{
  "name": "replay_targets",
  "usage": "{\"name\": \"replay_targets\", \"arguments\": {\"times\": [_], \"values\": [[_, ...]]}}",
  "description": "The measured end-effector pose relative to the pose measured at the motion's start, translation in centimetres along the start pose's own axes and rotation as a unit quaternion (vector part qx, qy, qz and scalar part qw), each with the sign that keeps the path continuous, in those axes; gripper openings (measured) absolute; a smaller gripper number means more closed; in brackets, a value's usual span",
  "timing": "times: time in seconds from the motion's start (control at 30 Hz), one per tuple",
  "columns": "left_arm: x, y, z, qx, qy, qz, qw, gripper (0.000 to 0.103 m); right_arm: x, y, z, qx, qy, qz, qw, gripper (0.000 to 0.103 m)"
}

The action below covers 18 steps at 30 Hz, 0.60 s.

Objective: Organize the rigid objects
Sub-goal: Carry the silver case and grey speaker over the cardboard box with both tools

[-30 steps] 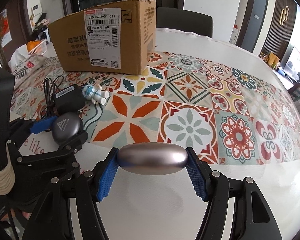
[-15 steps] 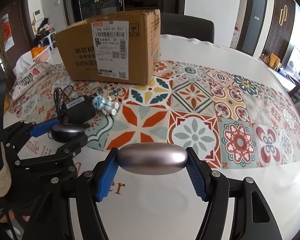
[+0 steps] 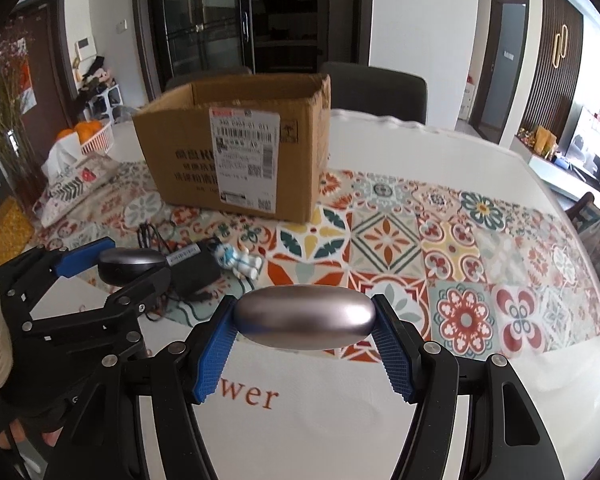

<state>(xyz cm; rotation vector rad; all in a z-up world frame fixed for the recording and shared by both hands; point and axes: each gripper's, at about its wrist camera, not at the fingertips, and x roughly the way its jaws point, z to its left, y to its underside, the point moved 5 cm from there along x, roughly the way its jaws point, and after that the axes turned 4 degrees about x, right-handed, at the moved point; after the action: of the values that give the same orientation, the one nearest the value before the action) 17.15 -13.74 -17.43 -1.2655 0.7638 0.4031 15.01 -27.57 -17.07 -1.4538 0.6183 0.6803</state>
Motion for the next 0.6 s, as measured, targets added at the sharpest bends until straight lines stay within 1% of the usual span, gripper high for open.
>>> {"name": "replay_targets", "arguments": {"times": [0.2, 0.6], "values": [[-1.8, -1.5, 1.3, -0.009, 0.008, -0.014, 0.9998, 0.062, -1.7, -1.4, 0.9, 0.0, -0.001, -0.022, 1.0, 0.066], [-4.6, -3.8, 4.2, -0.011, -0.003, -0.043, 0.999, 0.062, -4.2, -4.3, 3.8, -0.011, -0.01, -0.059, 0.998, 0.066]]}}
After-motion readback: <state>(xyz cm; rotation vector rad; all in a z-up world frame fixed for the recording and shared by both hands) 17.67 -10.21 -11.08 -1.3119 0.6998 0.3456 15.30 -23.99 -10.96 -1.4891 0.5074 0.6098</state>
